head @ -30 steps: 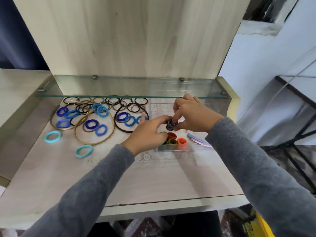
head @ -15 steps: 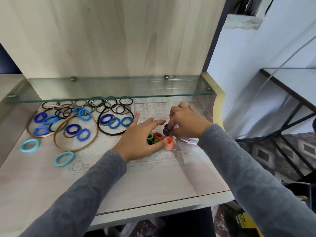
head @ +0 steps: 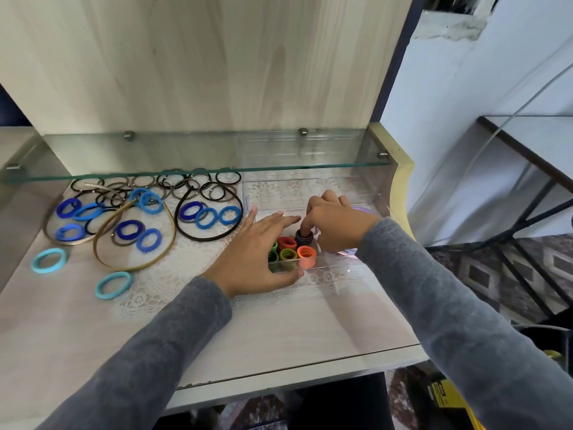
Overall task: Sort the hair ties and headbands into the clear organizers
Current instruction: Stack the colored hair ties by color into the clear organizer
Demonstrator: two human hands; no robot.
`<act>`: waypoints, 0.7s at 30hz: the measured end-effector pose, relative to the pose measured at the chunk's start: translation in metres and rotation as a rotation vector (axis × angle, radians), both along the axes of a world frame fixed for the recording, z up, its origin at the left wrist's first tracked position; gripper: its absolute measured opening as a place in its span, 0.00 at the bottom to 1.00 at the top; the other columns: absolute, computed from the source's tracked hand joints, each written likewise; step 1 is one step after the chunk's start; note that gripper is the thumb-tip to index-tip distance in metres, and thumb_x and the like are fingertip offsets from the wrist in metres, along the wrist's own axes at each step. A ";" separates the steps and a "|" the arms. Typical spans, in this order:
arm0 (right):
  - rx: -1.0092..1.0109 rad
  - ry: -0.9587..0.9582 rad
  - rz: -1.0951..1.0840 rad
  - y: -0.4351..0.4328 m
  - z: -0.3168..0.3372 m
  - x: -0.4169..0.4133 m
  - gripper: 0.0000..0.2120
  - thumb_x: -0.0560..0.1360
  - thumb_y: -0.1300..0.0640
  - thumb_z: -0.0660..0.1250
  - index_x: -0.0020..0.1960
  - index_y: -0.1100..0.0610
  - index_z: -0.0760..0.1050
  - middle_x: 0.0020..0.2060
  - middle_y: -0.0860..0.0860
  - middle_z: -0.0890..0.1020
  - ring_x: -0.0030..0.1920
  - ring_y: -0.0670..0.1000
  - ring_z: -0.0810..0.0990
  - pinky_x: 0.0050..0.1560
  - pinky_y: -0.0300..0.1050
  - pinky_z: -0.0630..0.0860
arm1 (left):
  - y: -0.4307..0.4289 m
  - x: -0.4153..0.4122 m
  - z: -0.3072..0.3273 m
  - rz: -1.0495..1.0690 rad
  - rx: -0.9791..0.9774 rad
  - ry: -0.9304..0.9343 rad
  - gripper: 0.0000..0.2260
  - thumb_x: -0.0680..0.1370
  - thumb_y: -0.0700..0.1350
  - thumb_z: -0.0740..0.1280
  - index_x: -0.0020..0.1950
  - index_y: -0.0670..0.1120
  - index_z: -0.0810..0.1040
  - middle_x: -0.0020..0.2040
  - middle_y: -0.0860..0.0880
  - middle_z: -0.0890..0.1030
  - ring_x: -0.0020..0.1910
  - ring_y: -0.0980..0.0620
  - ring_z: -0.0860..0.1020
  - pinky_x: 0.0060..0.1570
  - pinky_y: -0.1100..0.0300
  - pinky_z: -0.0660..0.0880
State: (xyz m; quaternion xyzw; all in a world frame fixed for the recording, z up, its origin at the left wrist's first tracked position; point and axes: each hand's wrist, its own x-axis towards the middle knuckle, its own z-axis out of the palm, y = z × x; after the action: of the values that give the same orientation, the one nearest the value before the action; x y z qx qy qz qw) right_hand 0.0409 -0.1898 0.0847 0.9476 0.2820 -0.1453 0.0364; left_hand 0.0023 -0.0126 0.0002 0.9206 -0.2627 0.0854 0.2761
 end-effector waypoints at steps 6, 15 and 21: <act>-0.019 0.026 0.008 0.003 0.005 -0.007 0.18 0.76 0.61 0.60 0.63 0.49 0.77 0.59 0.53 0.70 0.60 0.57 0.63 0.58 0.48 0.61 | -0.001 0.000 0.000 0.000 -0.012 -0.003 0.37 0.72 0.62 0.70 0.77 0.52 0.62 0.73 0.54 0.70 0.77 0.55 0.61 0.77 0.56 0.37; -0.060 0.004 0.008 0.006 -0.001 -0.010 0.20 0.75 0.64 0.60 0.62 0.49 0.77 0.59 0.52 0.69 0.60 0.56 0.62 0.60 0.50 0.62 | 0.001 0.002 -0.005 -0.005 -0.064 0.039 0.22 0.70 0.63 0.68 0.59 0.57 0.67 0.66 0.58 0.75 0.76 0.58 0.61 0.77 0.58 0.37; -0.055 -0.007 -0.003 0.005 -0.001 -0.009 0.18 0.76 0.63 0.60 0.62 0.51 0.76 0.59 0.53 0.69 0.61 0.56 0.62 0.59 0.49 0.60 | 0.002 0.002 -0.007 -0.020 -0.112 0.038 0.18 0.70 0.61 0.70 0.57 0.59 0.71 0.63 0.62 0.76 0.76 0.58 0.62 0.77 0.54 0.37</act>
State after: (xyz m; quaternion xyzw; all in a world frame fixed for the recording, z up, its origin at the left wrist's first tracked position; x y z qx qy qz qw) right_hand 0.0319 -0.1846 0.0834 0.9472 0.2765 -0.1498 0.0630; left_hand 0.0047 -0.0110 -0.0067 0.9025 -0.2615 0.0798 0.3328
